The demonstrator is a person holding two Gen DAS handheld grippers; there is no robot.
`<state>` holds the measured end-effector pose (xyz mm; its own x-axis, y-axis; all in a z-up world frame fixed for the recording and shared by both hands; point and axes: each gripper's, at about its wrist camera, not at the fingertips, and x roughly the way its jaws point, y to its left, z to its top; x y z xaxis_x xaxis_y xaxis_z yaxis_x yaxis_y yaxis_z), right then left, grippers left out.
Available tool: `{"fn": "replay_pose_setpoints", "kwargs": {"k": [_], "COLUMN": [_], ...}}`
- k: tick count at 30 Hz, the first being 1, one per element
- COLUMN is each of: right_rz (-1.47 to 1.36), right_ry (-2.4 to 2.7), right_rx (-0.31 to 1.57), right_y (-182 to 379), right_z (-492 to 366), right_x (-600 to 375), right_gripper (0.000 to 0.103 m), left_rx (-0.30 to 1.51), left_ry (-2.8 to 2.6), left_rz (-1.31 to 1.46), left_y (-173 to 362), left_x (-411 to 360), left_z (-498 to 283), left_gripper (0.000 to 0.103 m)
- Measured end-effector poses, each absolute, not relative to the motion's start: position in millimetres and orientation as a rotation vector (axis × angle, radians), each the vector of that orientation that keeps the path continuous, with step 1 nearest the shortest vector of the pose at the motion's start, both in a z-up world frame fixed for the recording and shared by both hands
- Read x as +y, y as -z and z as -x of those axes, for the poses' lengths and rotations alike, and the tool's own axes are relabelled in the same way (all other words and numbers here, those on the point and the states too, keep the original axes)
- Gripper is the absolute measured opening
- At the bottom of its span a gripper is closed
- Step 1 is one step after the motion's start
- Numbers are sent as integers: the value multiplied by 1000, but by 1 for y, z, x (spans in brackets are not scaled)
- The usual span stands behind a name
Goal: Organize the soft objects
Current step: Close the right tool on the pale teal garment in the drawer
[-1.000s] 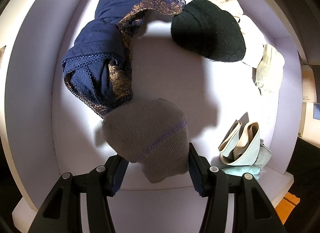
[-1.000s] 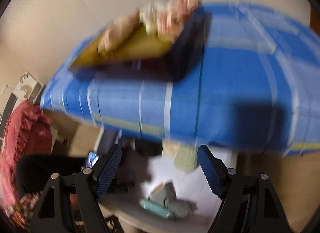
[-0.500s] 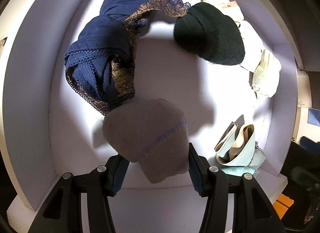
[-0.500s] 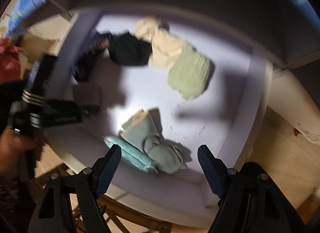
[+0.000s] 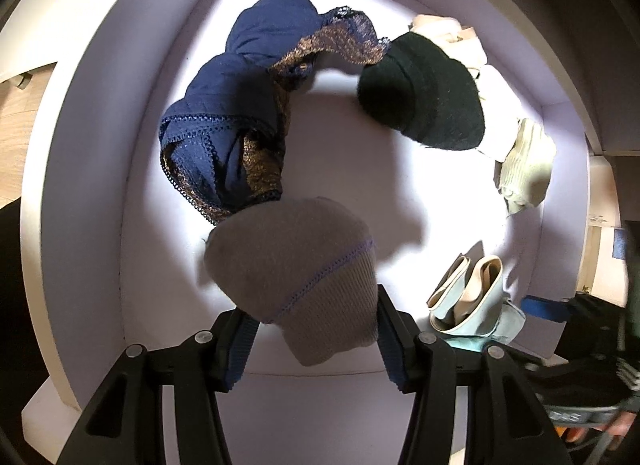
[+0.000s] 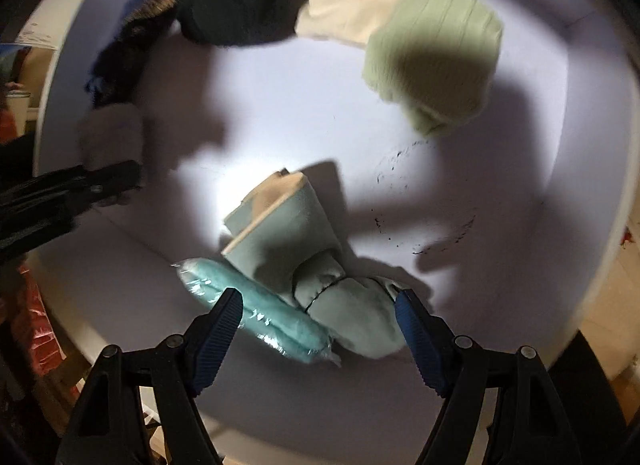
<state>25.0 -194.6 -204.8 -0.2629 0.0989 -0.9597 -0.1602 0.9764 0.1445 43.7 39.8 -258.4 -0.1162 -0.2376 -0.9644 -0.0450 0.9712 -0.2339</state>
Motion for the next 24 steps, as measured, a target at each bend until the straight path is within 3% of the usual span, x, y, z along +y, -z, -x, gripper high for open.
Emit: {"fn": "replay_pose_setpoints", "kwargs": {"k": [4, 8, 19, 24], "right_rz": [149, -24, 44, 33], "right_ry": [-128, -82, -115, -57], "right_rx": [1785, 1708, 1787, 1780], "right_y": [213, 191, 216, 221], "right_z": [-32, -45, -29, -32], "right_x": [-205, -231, -218, -228], "right_gripper": [77, 78, 77, 58], "left_rx": [1671, 1665, 1630, 1623], "left_ry": [172, 162, 191, 204], "left_rz": [213, 215, 249, 269], "left_y": [251, 247, 220, 211], "left_x": [40, 43, 48, 50], "left_z": [-45, -47, -51, -50], "left_gripper": [55, 54, 55, 54]}}
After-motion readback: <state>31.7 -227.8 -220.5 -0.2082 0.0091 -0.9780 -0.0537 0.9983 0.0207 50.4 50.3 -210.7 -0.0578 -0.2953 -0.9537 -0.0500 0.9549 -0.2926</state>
